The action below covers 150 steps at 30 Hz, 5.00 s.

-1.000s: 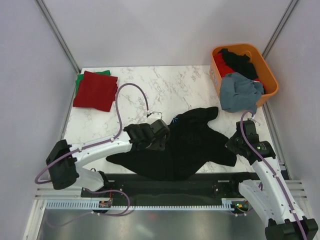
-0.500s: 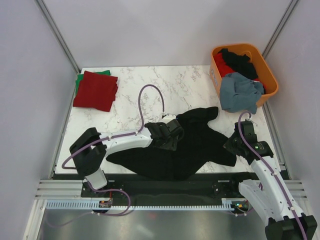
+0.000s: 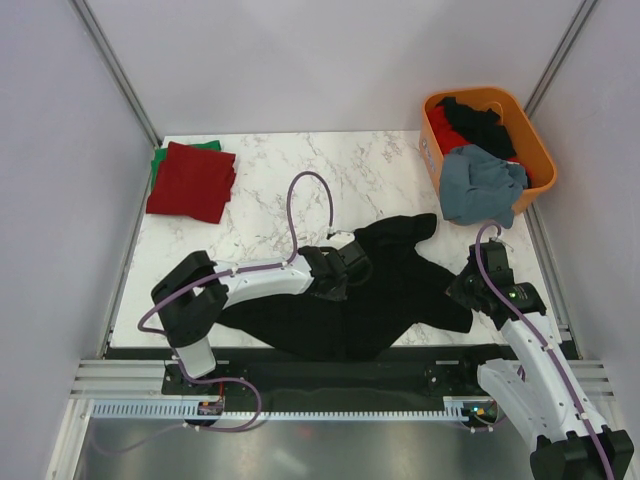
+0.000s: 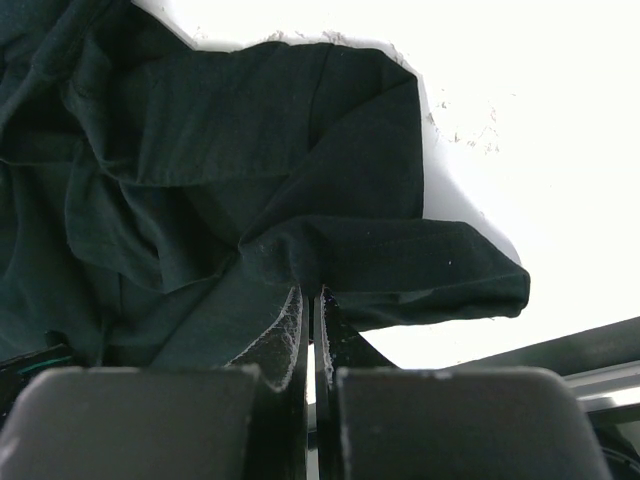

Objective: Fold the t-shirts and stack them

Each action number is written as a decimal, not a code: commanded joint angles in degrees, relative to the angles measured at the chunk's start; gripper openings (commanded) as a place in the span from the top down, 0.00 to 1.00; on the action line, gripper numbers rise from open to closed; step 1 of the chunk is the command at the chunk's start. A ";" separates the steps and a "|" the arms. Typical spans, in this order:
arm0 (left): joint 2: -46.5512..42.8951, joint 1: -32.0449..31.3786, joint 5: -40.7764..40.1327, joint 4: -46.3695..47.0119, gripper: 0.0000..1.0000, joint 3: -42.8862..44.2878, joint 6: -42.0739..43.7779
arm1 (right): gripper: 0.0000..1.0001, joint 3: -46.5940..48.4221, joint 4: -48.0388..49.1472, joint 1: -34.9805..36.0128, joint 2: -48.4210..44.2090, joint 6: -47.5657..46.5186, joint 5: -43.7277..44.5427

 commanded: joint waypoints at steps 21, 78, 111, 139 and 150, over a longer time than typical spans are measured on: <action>-40.64 0.00 -13.43 -20.09 0.98 11.44 -0.08 | 1.00 27.83 -4.55 -0.23 2.73 1.00 -12.77; -58.18 5.98 -24.83 32.76 0.98 9.40 66.08 | 1.00 69.71 36.04 -0.49 20.01 -15.09 -10.22; -25.17 59.94 13.01 -3.58 0.00 11.24 24.56 | 0.02 45.24 26.21 10.31 47.40 -13.25 -2.75; 6.87 57.39 21.29 7.95 0.15 4.56 13.20 | 0.02 57.62 17.61 8.13 84.89 -13.42 -6.60; 12.74 57.04 24.18 -5.51 0.16 29.87 14.79 | 0.02 90.97 5.38 6.19 97.67 -16.06 -14.08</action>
